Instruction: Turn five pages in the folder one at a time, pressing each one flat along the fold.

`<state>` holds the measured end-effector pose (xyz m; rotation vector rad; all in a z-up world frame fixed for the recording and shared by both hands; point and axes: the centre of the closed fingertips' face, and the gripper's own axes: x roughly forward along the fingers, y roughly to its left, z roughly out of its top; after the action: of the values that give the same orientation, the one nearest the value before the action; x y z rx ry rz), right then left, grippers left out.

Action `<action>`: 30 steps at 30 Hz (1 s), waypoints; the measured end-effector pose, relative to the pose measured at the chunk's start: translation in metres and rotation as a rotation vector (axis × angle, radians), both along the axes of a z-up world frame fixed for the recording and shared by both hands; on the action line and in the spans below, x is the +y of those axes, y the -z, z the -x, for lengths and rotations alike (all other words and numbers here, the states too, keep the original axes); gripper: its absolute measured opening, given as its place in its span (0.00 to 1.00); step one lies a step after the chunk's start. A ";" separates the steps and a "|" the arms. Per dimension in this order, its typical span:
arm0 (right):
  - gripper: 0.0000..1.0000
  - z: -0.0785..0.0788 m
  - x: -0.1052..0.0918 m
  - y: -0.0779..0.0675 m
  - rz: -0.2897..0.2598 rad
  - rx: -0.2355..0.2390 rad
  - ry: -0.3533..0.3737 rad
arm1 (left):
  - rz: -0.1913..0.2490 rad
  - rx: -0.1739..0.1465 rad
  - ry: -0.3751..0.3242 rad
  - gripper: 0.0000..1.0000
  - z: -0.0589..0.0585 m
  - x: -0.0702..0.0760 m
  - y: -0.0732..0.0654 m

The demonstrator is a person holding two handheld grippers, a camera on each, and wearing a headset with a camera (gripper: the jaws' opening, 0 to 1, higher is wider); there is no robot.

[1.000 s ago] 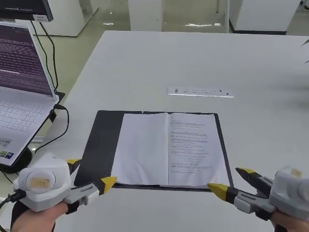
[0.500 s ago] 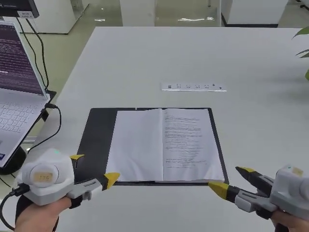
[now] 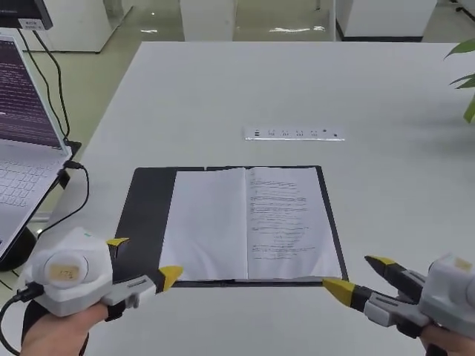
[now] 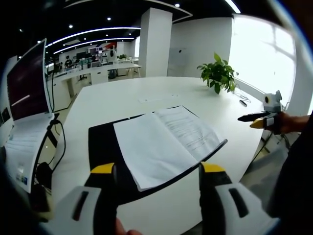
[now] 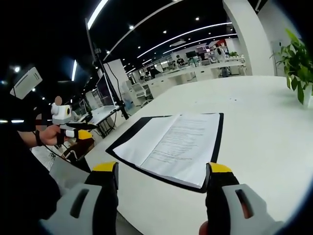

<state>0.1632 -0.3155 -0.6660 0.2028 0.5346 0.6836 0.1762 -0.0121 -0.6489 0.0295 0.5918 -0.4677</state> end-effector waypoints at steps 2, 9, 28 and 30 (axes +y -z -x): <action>0.73 0.000 0.000 0.001 0.004 0.001 -0.001 | 0.000 0.002 0.012 0.67 -0.001 -0.004 0.001; 0.73 0.002 0.000 0.002 0.027 0.005 -0.012 | 0.005 0.012 0.081 0.68 -0.006 -0.031 0.007; 0.76 0.008 0.001 0.001 -0.003 0.003 0.020 | 0.006 0.042 0.296 0.67 -0.031 -0.127 0.020; 0.76 0.008 0.002 0.003 0.006 0.007 0.011 | 0.005 0.042 0.307 0.67 -0.034 -0.131 0.020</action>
<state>0.1550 -0.3137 -0.6687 0.2028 0.5421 0.6710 0.2101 -0.1434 -0.6685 0.1074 0.6302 -0.7694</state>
